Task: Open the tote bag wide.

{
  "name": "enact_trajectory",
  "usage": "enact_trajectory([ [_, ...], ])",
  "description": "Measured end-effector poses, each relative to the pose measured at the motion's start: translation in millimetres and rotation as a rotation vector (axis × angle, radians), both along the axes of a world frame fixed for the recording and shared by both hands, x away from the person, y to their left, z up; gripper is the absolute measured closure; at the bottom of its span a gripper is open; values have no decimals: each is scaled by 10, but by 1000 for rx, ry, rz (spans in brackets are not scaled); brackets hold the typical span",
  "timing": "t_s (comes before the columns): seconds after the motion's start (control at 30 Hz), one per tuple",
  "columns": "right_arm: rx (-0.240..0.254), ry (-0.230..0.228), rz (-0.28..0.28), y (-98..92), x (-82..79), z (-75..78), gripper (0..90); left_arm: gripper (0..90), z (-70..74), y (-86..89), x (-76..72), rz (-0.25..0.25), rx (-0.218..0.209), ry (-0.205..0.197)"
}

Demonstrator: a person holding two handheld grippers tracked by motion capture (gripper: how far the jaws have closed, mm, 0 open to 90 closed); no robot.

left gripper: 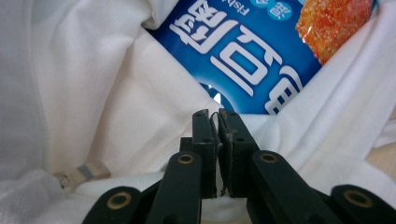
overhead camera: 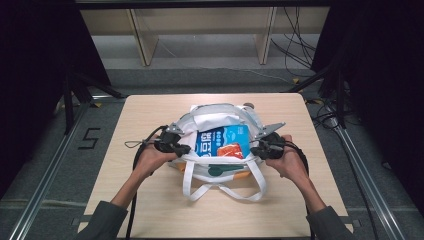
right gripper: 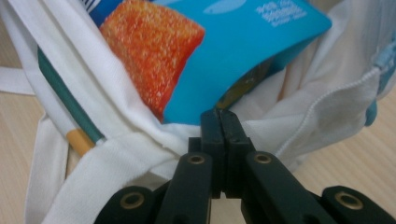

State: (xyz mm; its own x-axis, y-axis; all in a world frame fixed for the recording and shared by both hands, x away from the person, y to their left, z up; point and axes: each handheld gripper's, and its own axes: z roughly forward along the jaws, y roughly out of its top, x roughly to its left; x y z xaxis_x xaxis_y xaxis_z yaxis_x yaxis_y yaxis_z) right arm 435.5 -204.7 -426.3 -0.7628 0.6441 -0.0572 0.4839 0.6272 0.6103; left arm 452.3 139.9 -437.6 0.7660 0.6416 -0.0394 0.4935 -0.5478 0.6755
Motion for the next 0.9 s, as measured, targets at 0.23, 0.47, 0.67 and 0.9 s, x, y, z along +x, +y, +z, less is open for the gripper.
enact_trajectory([
  [0.23, 32, -23, -18, 17, -29, 28, 893, 857, 47, -1, -41, 23, -9, -16],
  [0.47, 157, -130, -9, -8, -40, 241, 879, 793, 192, 102, -109, 81, -137, -66],
  [0.67, 166, -121, 1, -1, -71, 288, 858, 728, 292, 175, -208, 75, -206, -84],
  [0.9, 178, -145, -9, -44, -85, 304, 841, 683, 284, 274, -316, 85, -285, -74],
])
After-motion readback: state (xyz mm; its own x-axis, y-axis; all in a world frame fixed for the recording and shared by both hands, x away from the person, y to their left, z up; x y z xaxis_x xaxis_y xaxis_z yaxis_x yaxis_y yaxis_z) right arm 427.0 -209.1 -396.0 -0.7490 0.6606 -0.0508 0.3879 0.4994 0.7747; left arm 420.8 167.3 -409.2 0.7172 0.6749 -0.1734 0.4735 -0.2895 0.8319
